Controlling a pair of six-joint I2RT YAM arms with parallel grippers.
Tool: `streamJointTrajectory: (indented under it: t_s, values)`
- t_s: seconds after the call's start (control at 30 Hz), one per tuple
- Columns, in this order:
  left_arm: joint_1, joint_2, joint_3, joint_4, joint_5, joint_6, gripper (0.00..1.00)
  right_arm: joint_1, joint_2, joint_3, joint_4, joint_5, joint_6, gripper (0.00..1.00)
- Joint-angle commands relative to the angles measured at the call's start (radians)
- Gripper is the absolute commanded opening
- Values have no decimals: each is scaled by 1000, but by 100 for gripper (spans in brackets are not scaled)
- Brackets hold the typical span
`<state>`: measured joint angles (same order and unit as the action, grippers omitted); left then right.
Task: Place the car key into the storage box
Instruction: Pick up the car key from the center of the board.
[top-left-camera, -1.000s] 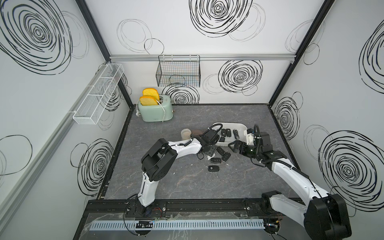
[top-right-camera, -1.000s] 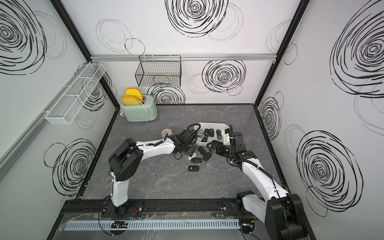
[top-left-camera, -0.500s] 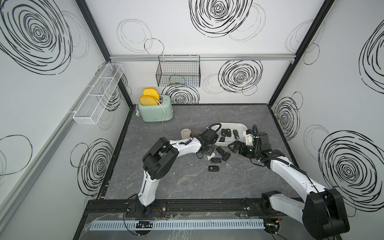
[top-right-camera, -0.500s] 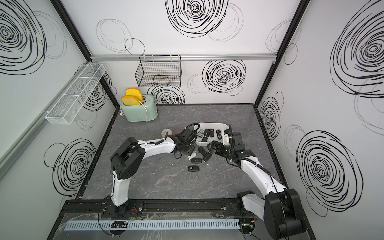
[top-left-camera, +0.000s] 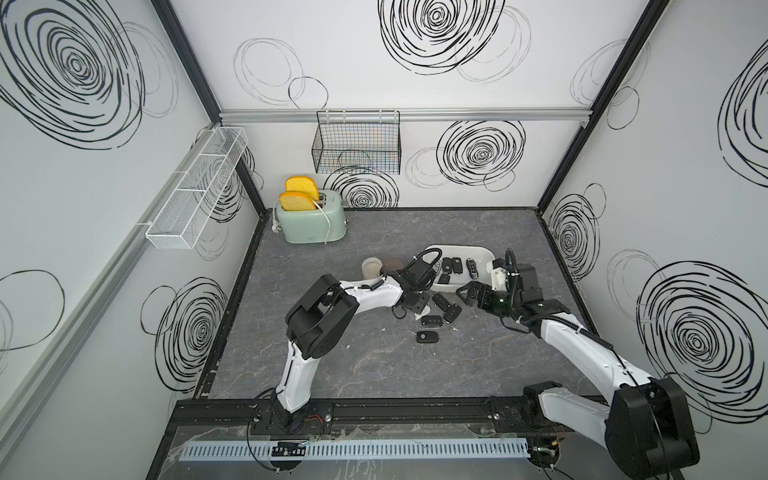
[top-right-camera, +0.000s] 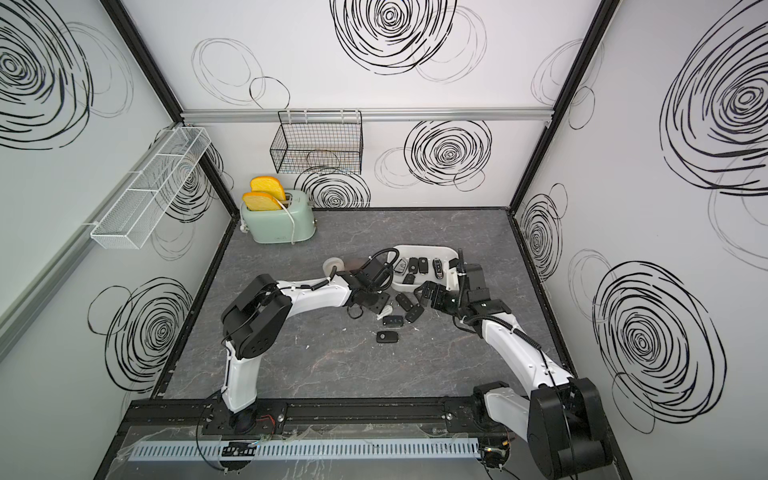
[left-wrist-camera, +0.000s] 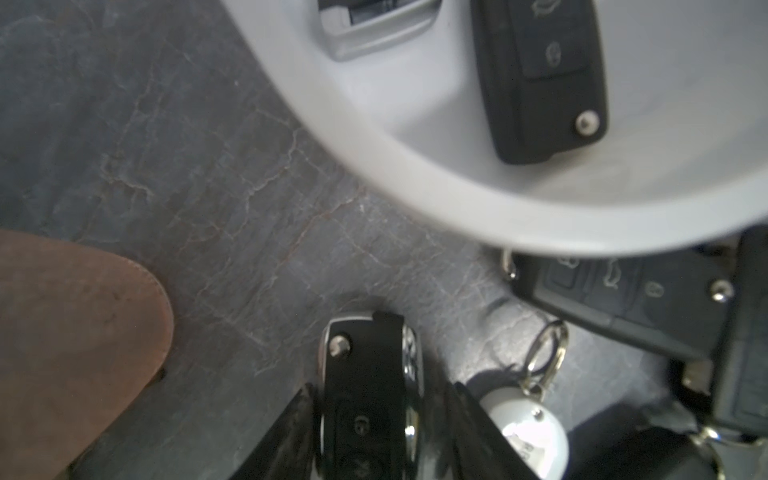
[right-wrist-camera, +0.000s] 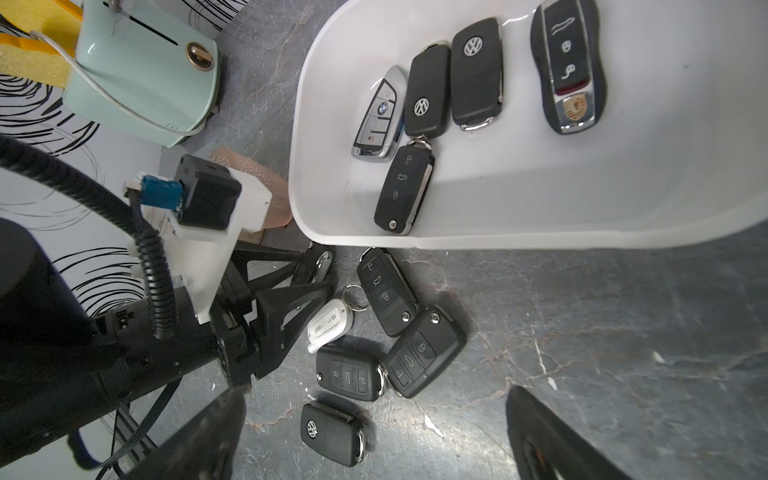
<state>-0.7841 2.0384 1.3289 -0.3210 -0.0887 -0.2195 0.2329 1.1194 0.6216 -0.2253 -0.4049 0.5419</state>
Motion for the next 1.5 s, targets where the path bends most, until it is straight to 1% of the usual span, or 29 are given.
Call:
streamJointTrajectory:
  t_s: [0.0,0.07,0.17,0.37,0.73,0.83,0.93,1.17,1.47]
  values:
    - [6,9,-22,8,14,-9,46,-3,-19,17,-15,7,-1,99]
    - [5,9,-21,8,12,-8,44,-2,-21,16,-18,6,0,99]
    - [5,1,-15,9,7,-8,37,-3,-26,19,-23,4,-2,99]
    - [3,-43,3,-1,-2,-16,35,-3,-28,22,-23,-9,-3,99]
    - [-22,-181,9,-33,4,-74,35,-3,-32,15,7,-24,-10,99]
    - [-30,-216,17,-35,28,-92,35,-3,-39,12,9,-14,-7,99]
    - [-30,-227,55,-43,63,-105,35,-2,-52,9,13,-4,1,99]
    - [-23,-163,209,-51,151,-116,35,-4,-64,1,10,13,11,99]
    - [7,26,397,-13,223,-144,36,-14,-67,24,-36,22,7,99]
